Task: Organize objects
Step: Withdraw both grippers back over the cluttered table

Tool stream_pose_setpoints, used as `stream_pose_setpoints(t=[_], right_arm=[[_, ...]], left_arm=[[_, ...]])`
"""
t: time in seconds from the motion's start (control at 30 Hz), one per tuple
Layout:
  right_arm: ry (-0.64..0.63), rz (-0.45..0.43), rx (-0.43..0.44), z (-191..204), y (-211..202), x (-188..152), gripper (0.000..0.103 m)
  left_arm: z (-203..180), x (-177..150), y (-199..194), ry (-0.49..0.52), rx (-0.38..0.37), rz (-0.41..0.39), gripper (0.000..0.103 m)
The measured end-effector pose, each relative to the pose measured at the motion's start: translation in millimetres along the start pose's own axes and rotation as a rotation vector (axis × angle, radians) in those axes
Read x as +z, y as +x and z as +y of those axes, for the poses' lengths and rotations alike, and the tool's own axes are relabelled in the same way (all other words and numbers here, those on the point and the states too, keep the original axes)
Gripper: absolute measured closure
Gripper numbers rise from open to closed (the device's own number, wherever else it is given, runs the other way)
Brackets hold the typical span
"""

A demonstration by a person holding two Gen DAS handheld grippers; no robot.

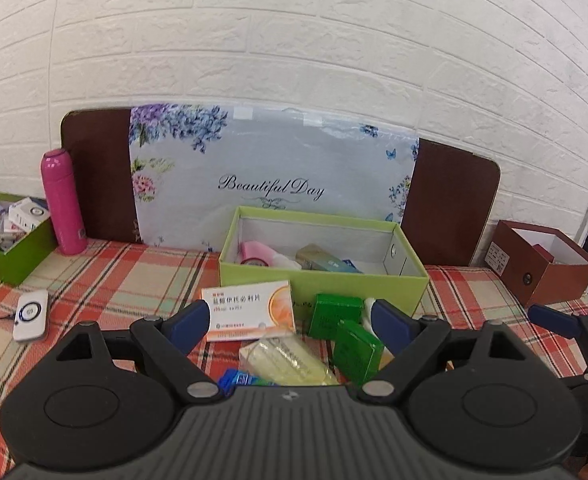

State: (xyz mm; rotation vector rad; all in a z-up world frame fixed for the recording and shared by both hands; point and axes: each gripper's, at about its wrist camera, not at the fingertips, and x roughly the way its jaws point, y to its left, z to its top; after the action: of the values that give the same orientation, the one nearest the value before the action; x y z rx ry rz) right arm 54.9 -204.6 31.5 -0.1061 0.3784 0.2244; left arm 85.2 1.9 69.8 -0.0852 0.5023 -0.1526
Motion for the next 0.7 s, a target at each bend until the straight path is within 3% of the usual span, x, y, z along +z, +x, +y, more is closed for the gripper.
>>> stream_pose_setpoints(t=[0.7], right_arm=[[0.028,0.143,-0.011,33.0,-16.9,-87.9,0.000]], left_arm=[[38.8,-103.6,-6.1,-0.007,0.077,0.209,0.012]])
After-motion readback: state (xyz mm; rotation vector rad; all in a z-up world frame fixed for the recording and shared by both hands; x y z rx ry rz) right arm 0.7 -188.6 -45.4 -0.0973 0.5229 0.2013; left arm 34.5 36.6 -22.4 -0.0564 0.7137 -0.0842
